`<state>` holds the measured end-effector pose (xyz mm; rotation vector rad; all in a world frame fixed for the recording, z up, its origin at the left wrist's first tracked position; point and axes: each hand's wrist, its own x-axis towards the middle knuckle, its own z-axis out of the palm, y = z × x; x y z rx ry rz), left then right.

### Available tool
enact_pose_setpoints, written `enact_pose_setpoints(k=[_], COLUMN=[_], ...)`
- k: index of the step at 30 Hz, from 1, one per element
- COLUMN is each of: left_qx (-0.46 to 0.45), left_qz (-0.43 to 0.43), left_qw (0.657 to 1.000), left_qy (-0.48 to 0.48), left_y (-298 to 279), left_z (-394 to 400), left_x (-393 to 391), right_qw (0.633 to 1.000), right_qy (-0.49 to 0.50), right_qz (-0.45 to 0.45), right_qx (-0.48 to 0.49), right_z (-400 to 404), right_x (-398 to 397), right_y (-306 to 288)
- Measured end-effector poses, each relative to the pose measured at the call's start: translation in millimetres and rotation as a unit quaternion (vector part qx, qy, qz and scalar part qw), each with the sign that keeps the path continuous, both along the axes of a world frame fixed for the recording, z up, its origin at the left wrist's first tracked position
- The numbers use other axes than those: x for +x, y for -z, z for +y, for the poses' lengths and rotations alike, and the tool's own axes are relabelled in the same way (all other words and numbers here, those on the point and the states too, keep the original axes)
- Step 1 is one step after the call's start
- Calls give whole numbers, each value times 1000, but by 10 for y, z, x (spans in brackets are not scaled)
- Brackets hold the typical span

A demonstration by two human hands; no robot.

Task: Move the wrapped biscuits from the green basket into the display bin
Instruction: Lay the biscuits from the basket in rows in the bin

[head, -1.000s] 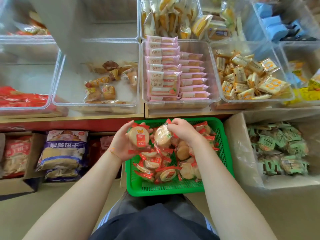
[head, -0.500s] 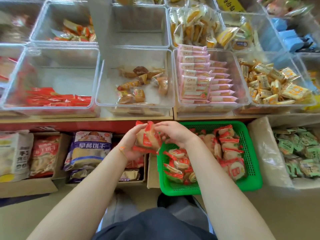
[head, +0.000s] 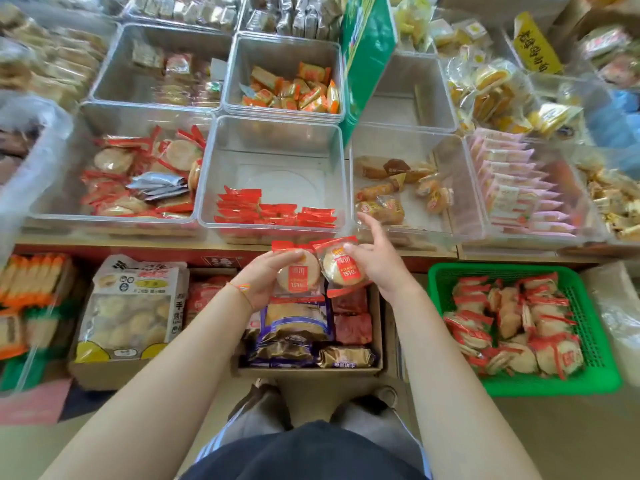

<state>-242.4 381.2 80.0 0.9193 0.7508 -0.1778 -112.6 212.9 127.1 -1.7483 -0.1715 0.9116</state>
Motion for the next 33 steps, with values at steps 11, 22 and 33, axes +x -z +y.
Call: enact_pose_setpoints(k=[11, 22, 33], left_qx=[69, 83, 28], left_qz=[-19, -18, 39], left_qw=[997, 996, 995], left_qy=[-31, -40, -86], left_y=[-178, -223, -223], left_z=[390, 369, 521], left_x=[5, 177, 327], right_qw=[978, 985, 998], right_qy=[-68, 10, -42], right_qz=[-177, -163, 21], right_qx=[-91, -54, 52], right_z=[527, 597, 649], right_x=[-51, 49, 237], right_y=[-105, 7, -71])
